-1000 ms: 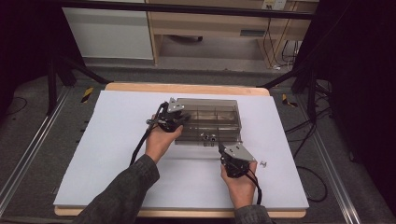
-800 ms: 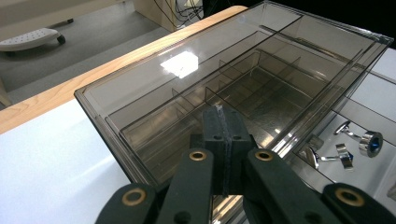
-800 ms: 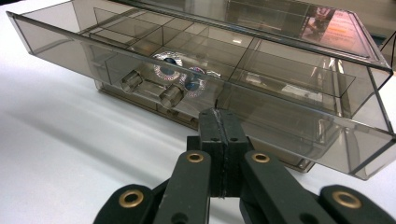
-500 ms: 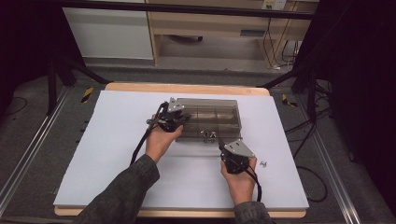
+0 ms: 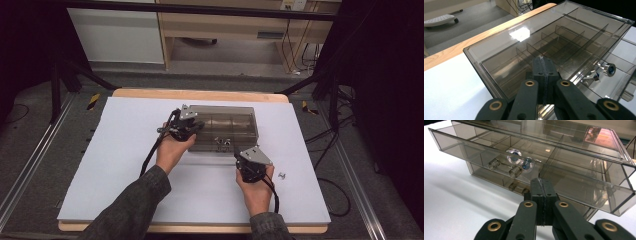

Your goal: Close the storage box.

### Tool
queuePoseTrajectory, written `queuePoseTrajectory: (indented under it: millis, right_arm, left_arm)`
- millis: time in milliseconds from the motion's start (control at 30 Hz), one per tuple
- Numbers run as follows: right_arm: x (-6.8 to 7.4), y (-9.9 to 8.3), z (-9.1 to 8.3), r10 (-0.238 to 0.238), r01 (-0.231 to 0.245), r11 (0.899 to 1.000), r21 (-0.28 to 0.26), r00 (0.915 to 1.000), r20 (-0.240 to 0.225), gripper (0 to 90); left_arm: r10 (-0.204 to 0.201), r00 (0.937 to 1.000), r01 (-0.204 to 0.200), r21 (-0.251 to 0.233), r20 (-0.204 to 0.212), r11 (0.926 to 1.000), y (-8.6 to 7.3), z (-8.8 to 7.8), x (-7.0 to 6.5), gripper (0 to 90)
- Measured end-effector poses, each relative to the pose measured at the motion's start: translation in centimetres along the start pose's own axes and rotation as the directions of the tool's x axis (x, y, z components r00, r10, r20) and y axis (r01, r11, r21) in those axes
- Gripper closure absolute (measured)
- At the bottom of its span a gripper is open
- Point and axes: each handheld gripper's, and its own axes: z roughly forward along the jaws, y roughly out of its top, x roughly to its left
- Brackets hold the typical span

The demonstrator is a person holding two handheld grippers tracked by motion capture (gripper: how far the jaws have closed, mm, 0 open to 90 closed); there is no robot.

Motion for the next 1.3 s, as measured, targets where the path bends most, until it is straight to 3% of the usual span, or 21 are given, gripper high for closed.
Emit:
queuePoseTrajectory:
  millis: [1300]
  right_arm:
    - [-1.2, 1.5, 2.9, 0.020, -0.020, 1.000, -0.004, 0.9997, 0.016, 90.0]
  left_arm:
    - [0.006, 1.0000, -0.006, -0.001, -0.002, 1.0000, 0.0, 0.3, -0.2, 90.0]
